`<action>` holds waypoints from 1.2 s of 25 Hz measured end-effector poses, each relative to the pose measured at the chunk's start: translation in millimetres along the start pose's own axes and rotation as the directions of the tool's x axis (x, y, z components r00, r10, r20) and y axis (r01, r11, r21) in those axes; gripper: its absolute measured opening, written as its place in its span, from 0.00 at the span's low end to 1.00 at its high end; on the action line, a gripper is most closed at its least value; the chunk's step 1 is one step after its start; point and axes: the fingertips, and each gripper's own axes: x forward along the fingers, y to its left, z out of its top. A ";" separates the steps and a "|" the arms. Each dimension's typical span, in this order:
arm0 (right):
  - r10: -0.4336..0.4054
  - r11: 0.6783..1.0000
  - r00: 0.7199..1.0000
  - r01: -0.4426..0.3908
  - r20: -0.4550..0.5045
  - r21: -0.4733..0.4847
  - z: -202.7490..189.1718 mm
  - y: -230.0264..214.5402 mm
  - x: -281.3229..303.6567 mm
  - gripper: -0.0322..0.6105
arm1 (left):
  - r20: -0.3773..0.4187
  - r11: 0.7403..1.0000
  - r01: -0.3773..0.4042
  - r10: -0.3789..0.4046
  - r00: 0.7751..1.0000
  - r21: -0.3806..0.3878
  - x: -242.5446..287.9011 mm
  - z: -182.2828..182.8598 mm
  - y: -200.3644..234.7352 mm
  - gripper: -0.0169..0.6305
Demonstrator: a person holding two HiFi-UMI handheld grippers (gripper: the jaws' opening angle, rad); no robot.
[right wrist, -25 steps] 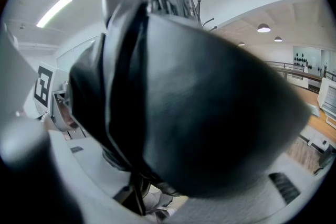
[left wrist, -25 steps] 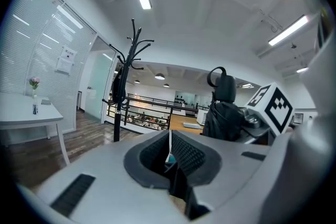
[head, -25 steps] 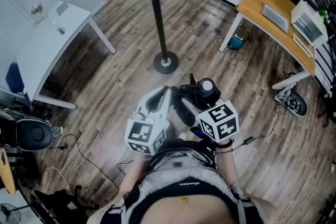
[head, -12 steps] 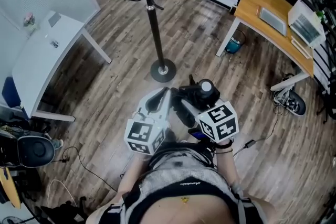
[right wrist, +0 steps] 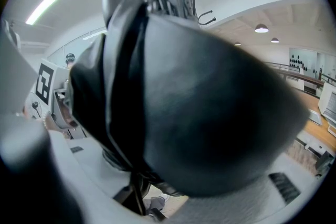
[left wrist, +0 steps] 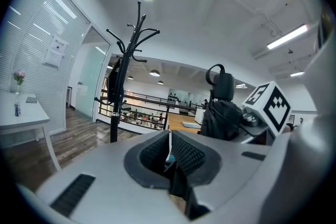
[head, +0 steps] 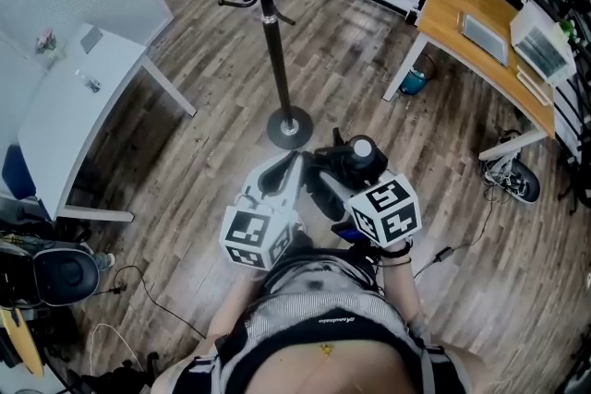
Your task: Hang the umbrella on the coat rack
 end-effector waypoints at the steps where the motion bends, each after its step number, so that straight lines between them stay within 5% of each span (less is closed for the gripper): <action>1: 0.001 1.000 1.000 -0.001 -0.001 0.000 1.0 -0.2 2.9 0.47 | -0.001 1.000 0.002 -0.002 1.000 -0.001 1.3 -0.4 2.3 0.05; 30: 0.003 1.000 1.000 -0.003 -0.007 -0.006 38.9 29.4 73.1 0.46 | -0.027 1.000 0.011 -0.012 1.000 -0.018 -11.8 0.3 82.5 0.05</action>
